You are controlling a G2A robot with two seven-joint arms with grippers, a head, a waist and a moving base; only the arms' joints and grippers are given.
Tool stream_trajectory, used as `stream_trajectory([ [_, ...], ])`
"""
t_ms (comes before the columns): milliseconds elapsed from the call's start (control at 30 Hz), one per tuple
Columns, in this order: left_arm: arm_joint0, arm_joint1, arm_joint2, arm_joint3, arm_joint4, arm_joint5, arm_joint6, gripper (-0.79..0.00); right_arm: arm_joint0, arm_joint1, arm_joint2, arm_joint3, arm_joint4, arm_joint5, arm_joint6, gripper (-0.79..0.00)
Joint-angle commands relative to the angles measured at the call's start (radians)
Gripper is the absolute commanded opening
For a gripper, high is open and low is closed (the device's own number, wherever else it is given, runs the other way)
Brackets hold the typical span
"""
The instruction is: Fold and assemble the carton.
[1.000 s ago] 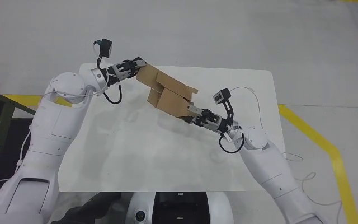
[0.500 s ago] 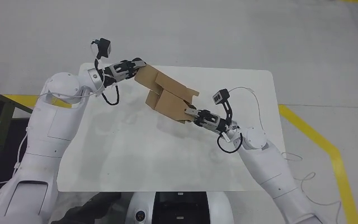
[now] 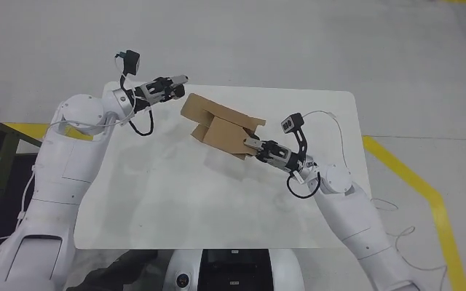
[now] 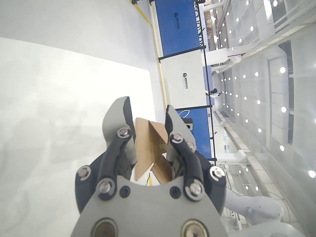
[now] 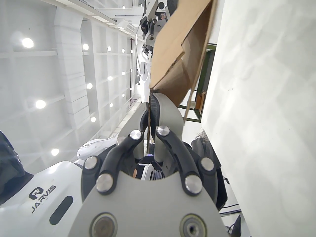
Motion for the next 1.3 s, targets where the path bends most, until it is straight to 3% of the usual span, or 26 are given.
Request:
stream_trajectory([
  [0, -0.003, 0.002, -0.016, 0.003, -0.002, -0.001, 0.002, 0.000, -0.001, 0.004, 0.013, -0.006, -0.021, 0.011, 0.001, -0.785],
  [200, -0.003, 0.011, -0.050, -0.036, -0.022, -0.006, -0.077, 0.000, -0.002, 0.018, 0.041, -0.034, -0.095, 0.066, 0.029, -0.785],
  [300, -0.001, 0.013, -0.044, -0.069, -0.035, -0.009, -0.147, 0.000, -0.009, 0.020, 0.045, -0.045, -0.056, 0.088, 0.072, -0.785],
  [700, -0.019, 0.004, 0.068, -0.144, 0.030, -0.091, -0.277, 0.000, -0.043, 0.019, 0.051, -0.065, 0.041, 0.118, 0.063, -0.785],
  [833, -0.048, -0.003, 0.100, -0.122, -0.046, -0.103, -0.369, 0.000, -0.043, 0.019, 0.052, -0.067, 0.042, 0.118, 0.063, -0.785],
  [1267, -0.050, -0.006, 0.108, -0.115, -0.059, -0.094, -0.352, 0.000, -0.055, 0.017, 0.048, -0.078, 0.057, 0.130, 0.036, -0.785],
])
